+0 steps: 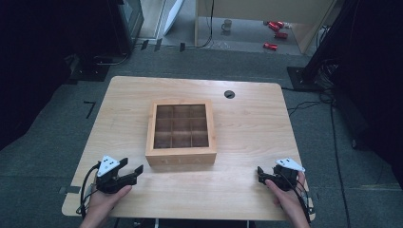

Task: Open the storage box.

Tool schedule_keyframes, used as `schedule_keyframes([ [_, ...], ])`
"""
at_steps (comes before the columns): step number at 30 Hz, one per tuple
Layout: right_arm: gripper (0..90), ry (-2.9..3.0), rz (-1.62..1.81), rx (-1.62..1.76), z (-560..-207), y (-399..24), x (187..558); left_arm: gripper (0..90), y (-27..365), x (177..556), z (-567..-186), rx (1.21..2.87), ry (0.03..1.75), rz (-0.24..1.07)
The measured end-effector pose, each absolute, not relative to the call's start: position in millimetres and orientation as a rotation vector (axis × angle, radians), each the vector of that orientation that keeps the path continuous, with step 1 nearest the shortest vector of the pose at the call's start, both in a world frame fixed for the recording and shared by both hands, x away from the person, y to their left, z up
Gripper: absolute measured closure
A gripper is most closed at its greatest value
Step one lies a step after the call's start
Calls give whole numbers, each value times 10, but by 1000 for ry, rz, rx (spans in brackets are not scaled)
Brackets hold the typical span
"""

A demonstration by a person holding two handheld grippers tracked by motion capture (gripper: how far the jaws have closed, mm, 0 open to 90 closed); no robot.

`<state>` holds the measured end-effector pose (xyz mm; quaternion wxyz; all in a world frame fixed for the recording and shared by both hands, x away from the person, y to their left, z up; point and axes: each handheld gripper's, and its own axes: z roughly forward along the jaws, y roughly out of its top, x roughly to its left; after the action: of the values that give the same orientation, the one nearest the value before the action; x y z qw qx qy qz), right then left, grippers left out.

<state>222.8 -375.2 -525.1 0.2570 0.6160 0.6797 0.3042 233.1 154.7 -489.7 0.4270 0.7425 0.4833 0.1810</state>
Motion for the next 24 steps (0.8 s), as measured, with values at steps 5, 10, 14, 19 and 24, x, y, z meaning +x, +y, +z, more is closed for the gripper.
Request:
schedule_keyframes([
  [5, 132, 1876, 840, 1654, -5236, -3719, 2227, 313, 1342, 2335, -4877, 1892, 1155, 439],
  [10, 133, 1898, 884, 1650, -5201, -3630, 2233, 327, 1197, 2344, -4858, 1914, 1142, 440],
  [14, 136, 1886, 930, 1614, -5120, -3512, 2241, 344, 1133, 2358, -4869, 1932, 1140, 449],
  [19, 138, 1873, 980, 1566, -5013, -3365, 2300, 368, 1100, 2403, -4846, 1928, 1148, 457],
  [24, 144, 1891, 1071, 1552, -4927, -3198, 2350, 442, 1095, 2448, -4834, 1910, 1159, 458],
])
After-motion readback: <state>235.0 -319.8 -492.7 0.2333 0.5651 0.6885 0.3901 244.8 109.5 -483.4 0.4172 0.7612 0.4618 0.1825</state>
